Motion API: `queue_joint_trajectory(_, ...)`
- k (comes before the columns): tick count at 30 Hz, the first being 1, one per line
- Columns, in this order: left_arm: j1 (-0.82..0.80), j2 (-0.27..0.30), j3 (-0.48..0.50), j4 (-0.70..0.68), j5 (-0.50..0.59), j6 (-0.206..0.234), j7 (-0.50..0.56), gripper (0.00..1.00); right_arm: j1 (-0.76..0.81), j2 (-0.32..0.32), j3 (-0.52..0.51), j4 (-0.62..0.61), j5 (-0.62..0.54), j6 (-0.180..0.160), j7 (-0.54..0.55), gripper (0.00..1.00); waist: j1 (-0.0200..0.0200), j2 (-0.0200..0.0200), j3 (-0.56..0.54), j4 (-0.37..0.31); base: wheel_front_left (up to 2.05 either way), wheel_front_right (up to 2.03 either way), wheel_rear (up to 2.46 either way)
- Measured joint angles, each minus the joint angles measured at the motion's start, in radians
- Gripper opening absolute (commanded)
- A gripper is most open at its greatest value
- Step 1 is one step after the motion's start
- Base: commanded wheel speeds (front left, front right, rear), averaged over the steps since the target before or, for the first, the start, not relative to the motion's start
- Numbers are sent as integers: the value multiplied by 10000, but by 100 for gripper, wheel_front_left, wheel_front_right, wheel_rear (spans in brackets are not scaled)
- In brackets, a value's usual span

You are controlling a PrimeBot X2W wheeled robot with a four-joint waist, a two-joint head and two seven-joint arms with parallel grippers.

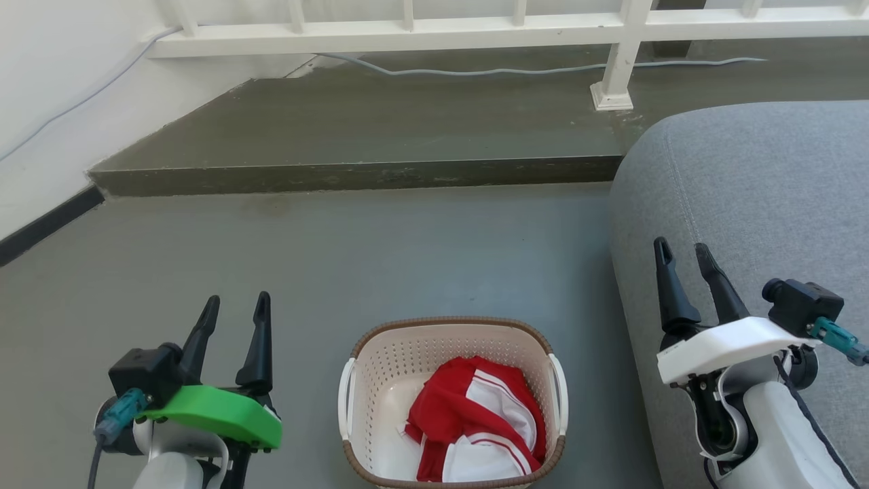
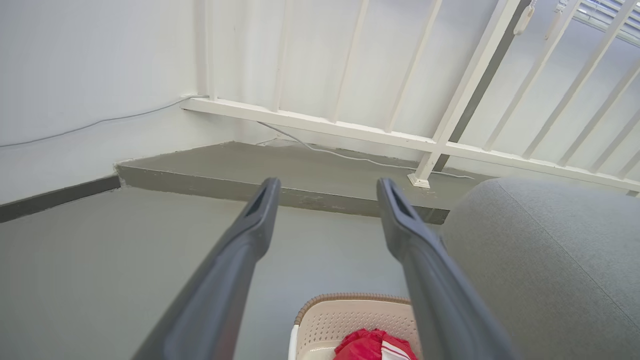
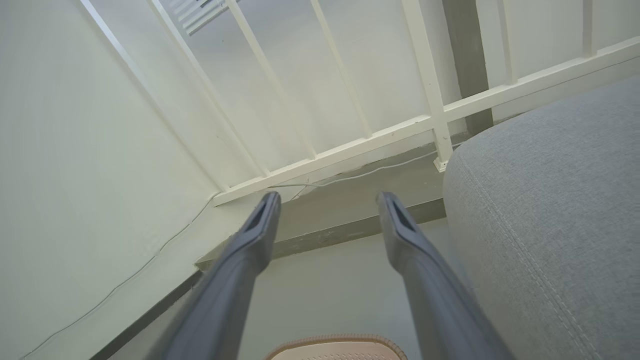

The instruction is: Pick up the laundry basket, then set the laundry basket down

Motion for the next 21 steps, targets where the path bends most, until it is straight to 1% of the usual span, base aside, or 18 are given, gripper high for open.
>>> queue_joint_trajectory(2,-1,-8,-12,-4,326,0,-58,100,-5,0,21,17,-263,-61,-56,100,0,0,-1,-4,0,0,0)
queue_joint_trajectory(11,-40,-35,-81,-46,1670,-13,-428,100,-147,4,174,142,-1532,-104,-407,100,0,0,-11,-23,0,0,0)
queue_joint_trajectory(15,-51,-69,-79,-50,1912,-35,-451,100,-199,29,173,180,-1708,-104,-449,100,0,0,-37,-25,0,0,0)
queue_joint_trajectory(21,-51,-107,-40,-50,1965,-102,-451,100,-199,58,96,267,-1801,-100,-449,100,0,0,-74,-32,0,0,0)
